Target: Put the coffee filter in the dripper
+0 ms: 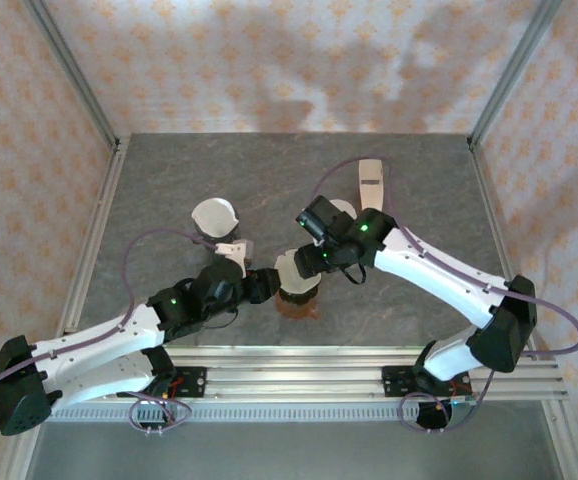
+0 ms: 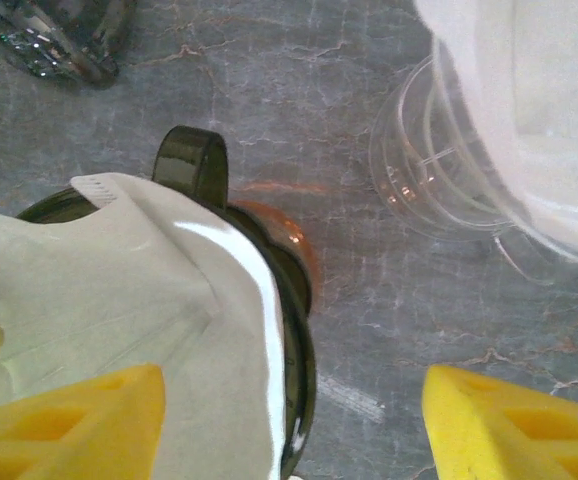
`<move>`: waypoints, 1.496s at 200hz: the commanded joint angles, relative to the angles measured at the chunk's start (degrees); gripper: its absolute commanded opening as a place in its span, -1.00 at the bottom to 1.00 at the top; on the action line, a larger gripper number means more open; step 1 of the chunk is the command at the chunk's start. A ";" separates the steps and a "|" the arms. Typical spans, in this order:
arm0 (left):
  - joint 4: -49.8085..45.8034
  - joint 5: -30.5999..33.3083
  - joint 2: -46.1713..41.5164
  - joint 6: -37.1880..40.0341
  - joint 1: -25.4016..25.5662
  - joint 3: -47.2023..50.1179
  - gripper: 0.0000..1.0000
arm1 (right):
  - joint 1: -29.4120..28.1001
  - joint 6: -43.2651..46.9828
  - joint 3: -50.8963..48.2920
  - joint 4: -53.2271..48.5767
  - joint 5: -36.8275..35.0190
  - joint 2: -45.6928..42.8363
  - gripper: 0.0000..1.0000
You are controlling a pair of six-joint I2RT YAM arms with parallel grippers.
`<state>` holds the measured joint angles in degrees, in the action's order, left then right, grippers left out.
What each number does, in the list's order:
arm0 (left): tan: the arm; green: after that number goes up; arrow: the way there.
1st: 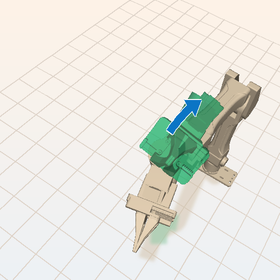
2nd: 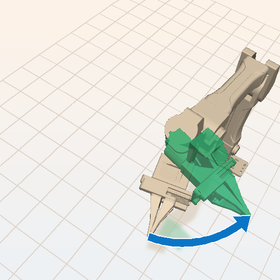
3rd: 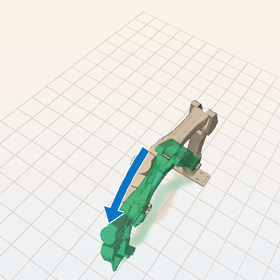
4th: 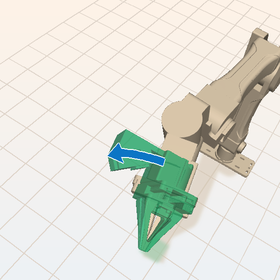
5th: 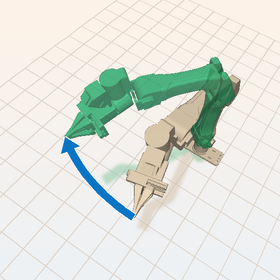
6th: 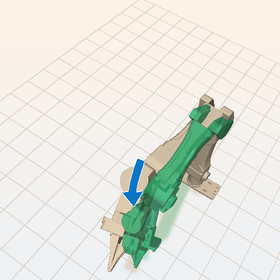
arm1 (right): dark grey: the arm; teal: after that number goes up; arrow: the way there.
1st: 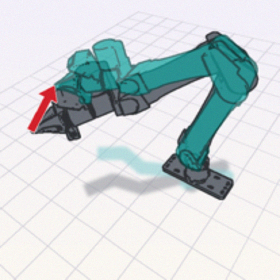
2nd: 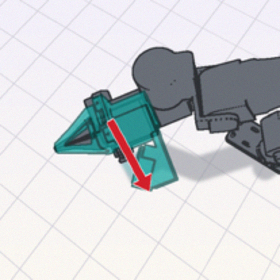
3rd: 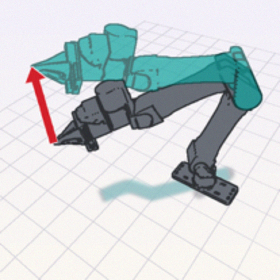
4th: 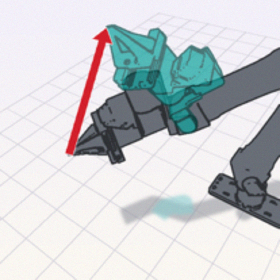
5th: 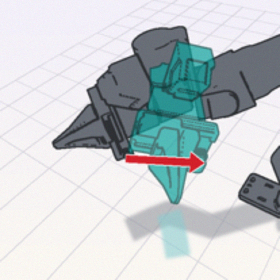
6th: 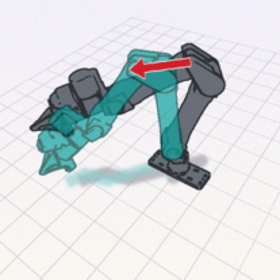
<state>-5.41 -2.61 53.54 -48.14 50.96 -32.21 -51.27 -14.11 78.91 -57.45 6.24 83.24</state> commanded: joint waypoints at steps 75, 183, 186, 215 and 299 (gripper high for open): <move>0.27 -0.32 0.79 -0.45 -0.33 -0.17 -0.03 | -1.20 -0.74 -1.86 2.28 0.16 5.70 0.40; 0.79 -0.41 0.97 -0.54 -0.29 0.21 -0.03 | -1.16 -1.30 -3.27 3.57 -2.17 7.72 0.40; 0.88 -0.39 0.96 -0.47 -0.33 0.21 -0.03 | -1.20 -1.41 -3.19 3.62 -2.36 7.59 0.40; 0.97 -0.38 0.87 -0.57 -0.33 0.50 -0.03 | -1.12 -1.92 -2.80 3.59 -3.49 7.81 0.40; 1.54 -0.66 1.04 -0.68 -0.33 0.65 -0.03 | -1.18 -2.23 -3.34 4.14 -3.52 8.63 0.39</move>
<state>-4.82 -2.79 54.04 -48.56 50.96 -32.18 -52.21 -15.42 76.09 -53.91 4.29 91.61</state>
